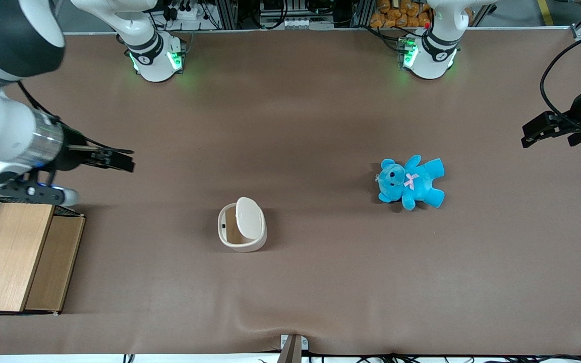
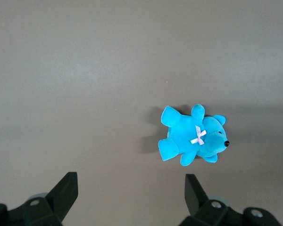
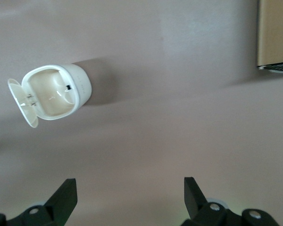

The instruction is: Open trash can with right arm

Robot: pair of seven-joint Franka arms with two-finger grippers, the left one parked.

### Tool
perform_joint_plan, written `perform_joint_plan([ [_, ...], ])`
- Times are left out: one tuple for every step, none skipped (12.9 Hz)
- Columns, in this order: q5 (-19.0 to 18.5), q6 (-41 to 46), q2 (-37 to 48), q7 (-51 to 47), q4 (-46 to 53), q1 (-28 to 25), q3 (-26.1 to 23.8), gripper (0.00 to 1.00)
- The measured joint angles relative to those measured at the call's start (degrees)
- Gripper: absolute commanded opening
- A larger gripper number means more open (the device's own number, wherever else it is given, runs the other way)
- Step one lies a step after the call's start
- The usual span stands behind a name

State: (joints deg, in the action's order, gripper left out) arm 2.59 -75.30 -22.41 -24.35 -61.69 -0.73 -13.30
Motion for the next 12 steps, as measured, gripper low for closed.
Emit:
perform_joint_plan([
  [0.0,0.0,0.9,1.2,-0.7,0.0,1.0,1.00],
  [0.0,0.0,1.8,2.3,-1.5,0.0,1.9,1.00],
  [0.0,0.0,2.8,3.3,-2.3,0.0,2.9,1.00],
  [0.0,-0.1,4.0,4.0,-3.3,0.0,3.8,1.00],
  [0.0,-0.1,5.2,5.0,-4.3,0.0,4.6,1.00],
  [0.0,-0.2,6.3,6.7,-5.3,0.0,5.4,1.00],
  [0.1,-0.2,7.3,8.5,-6.3,0.0,6.4,1.00],
  [0.3,-0.2,8.3,9.8,-7.3,0.1,7.5,1.00],
  [0.3,-0.2,9.3,10.6,-8.2,0.1,8.3,1.00],
  [0.4,-0.5,10.6,10.9,-9.7,0.1,8.9,1.00],
  [0.4,-1.2,12.1,11.4,-11.7,0.1,9.2,1.00],
  [0.4,-2.4,14.0,12.0,-14.2,0.1,9.5,1.00],
])
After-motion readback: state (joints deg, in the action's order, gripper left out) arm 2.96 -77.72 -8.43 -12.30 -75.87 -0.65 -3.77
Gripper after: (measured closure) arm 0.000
